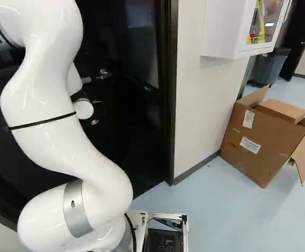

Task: Open the door and move inside

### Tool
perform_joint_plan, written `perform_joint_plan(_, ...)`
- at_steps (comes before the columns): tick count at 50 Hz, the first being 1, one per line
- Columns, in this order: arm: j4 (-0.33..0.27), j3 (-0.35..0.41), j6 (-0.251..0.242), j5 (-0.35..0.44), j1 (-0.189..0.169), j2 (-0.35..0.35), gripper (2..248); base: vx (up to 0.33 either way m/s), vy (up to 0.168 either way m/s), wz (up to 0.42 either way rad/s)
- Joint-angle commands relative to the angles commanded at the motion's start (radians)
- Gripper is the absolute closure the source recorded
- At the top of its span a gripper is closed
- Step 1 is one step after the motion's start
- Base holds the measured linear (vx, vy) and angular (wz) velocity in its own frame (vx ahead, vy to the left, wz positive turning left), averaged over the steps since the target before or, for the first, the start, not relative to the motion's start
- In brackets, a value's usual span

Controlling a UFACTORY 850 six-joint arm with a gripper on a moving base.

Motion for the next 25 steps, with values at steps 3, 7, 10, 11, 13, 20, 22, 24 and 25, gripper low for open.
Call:
perform_joint_plan(3,0.000,-0.009,0.000,0.000,0.007,-0.007,3,0.000,0.000,0.000)
perform_joint_plan(7,0.000,-0.021,0.000,0.000,0.016,-0.018,3,0.000,0.000,0.000)
perform_joint_plan(10,0.000,-0.031,0.000,0.000,0.023,-0.025,3,0.000,0.000,0.000)
perform_joint_plan(11,0.000,-0.034,0.000,0.000,0.025,-0.028,3,0.000,0.000,0.000)
perform_joint_plan(13,0.001,-0.040,0.000,0.000,0.030,-0.033,3,0.000,0.000,0.000)
perform_joint_plan(20,0.004,-0.063,0.000,0.000,0.045,-0.051,3,0.000,0.000,0.000)
perform_joint_plan(22,0.005,-0.070,0.000,0.000,0.050,-0.057,3,0.000,0.000,0.000)
perform_joint_plan(24,0.007,-0.076,0.000,0.000,0.055,-0.062,3,0.000,0.000,0.000)
perform_joint_plan(25,0.009,-0.079,0.000,0.000,0.057,-0.064,3,0.000,0.000,0.000)
